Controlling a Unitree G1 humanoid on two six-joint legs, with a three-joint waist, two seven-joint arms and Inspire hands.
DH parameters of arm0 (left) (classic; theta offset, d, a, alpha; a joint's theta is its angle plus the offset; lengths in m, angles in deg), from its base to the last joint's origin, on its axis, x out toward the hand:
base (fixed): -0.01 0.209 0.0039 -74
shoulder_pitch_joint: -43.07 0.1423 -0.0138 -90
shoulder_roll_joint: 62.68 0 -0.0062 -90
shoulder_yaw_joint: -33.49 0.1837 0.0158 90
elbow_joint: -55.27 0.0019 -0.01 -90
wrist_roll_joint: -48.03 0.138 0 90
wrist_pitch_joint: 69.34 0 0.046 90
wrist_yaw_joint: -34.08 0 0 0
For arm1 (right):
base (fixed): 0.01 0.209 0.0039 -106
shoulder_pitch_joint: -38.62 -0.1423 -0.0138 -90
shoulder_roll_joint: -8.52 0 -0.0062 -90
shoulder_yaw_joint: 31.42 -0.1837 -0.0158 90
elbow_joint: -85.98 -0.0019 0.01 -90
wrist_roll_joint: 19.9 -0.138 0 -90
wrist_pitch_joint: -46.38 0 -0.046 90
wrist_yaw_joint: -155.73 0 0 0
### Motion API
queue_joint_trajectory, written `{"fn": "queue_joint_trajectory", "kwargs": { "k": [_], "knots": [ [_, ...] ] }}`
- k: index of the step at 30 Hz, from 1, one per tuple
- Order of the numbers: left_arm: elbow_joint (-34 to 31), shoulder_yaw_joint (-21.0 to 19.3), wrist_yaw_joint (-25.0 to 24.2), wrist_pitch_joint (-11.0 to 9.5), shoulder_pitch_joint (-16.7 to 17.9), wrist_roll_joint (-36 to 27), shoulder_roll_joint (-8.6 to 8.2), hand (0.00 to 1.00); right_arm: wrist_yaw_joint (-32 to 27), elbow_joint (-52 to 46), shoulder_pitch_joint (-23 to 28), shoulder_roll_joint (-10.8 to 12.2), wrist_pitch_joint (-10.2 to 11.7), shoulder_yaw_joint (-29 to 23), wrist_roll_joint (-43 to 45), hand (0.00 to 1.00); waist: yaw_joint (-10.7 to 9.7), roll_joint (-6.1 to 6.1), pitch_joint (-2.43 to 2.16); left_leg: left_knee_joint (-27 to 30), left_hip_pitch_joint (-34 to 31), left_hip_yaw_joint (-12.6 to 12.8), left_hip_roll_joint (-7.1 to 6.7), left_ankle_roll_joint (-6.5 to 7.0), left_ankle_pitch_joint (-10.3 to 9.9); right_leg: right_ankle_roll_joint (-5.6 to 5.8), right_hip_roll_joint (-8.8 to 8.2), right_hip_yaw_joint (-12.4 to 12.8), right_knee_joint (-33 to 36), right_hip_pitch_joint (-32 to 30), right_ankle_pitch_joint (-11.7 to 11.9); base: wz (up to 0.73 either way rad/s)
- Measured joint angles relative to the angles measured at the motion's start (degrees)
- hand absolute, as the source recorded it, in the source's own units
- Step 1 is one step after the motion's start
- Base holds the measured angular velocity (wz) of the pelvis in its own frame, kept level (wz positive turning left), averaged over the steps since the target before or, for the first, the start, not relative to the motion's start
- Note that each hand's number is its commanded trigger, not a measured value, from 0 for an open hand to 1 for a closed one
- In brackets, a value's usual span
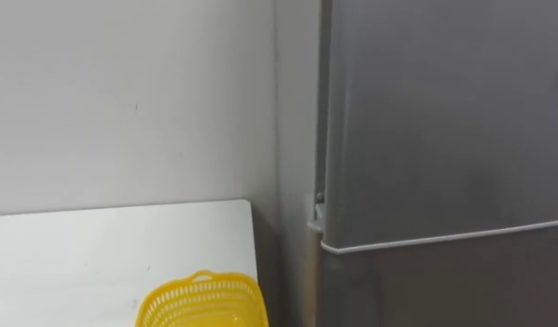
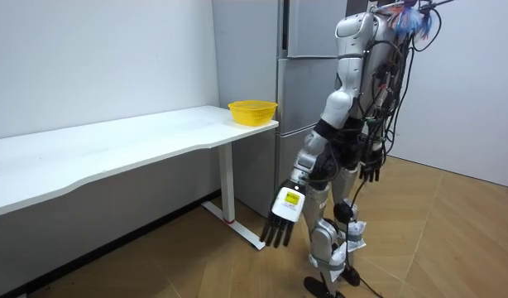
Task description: Retrieve from the upper fridge
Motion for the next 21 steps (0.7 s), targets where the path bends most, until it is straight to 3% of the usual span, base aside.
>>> {"fn": "queue_joint_trajectory", "kwargs": {
  "k": [4, 9, 13, 16, 19, 21],
  "knots": [
    [-7.02, -0.22, 8.51, -4.05, -0.03, -0.37, 0.04, 0.00, -0.45, -1.32, -0.36, -0.68, 0.57, 0.75, -0.01, 0.00, 1.84, 0.08, -0.20, -0.16, -0.53, -0.18, -0.09, 0.01, 0.01, -0.01, -0.06, -0.33, -0.15, -0.53, 0.06, 0.00],
    [-15.78, -0.59, 17.23, -5.12, 0.79, -0.95, -0.02, 0.00, -1.18, -3.08, 0.09, -0.83, 1.29, 0.73, -0.11, 0.00, 2.80, 0.37, -0.84, 0.11, -0.81, -1.17, -0.54, 0.06, 0.06, 0.02, -0.19, -1.17, -0.29, -0.63, 0.10, 0.07],
    [-25.90, -1.34, 23.79, -7.83, 1.42, -1.43, 0.08, 0.00, -2.51, -6.11, 0.02, -0.91, 1.81, 0.64, 1.09, 0.00, 2.84, 0.33, -0.85, 0.31, -0.70, -1.39, -0.34, 0.05, 0.14, 0.03, -0.21, -1.23, -0.28, -0.39, 0.10, 0.03],
    [-33.05, -2.49, 27.61, -8.45, 1.26, 0.99, 0.40, 0.00, -2.94, -7.26, 0.42, -0.93, 2.88, 0.60, 1.75, 0.00, 2.79, 0.28, -0.74, 0.27, -0.04, -1.53, -0.62, 0.05, 0.13, 0.03, -0.21, -1.21, -0.31, 0.36, 0.09, 0.00],
    [-39.16, -2.53, 30.15, -10.65, 0.82, 1.29, 1.27, 0.00, -3.36, -7.37, 0.42, -0.92, 3.07, 0.69, 1.66, 0.00, 2.86, 0.44, -0.59, 0.28, -0.12, -1.86, -0.78, 0.09, 0.16, 0.08, -0.31, -1.15, -0.36, 0.17, 0.03, 0.00],
    [-42.69, -3.03, 31.53, -10.78, 0.72, 3.97, 1.36, 0.00, -3.57, -7.53, 1.15, -0.92, 3.60, 0.67, 1.53, 0.00, 2.98, 0.61, -0.57, 0.21, -0.22, -2.06, -0.74, 0.12, 0.15, 0.17, -0.26, -0.82, -0.41, 0.14, -0.05, 0.00]
  ]
}}
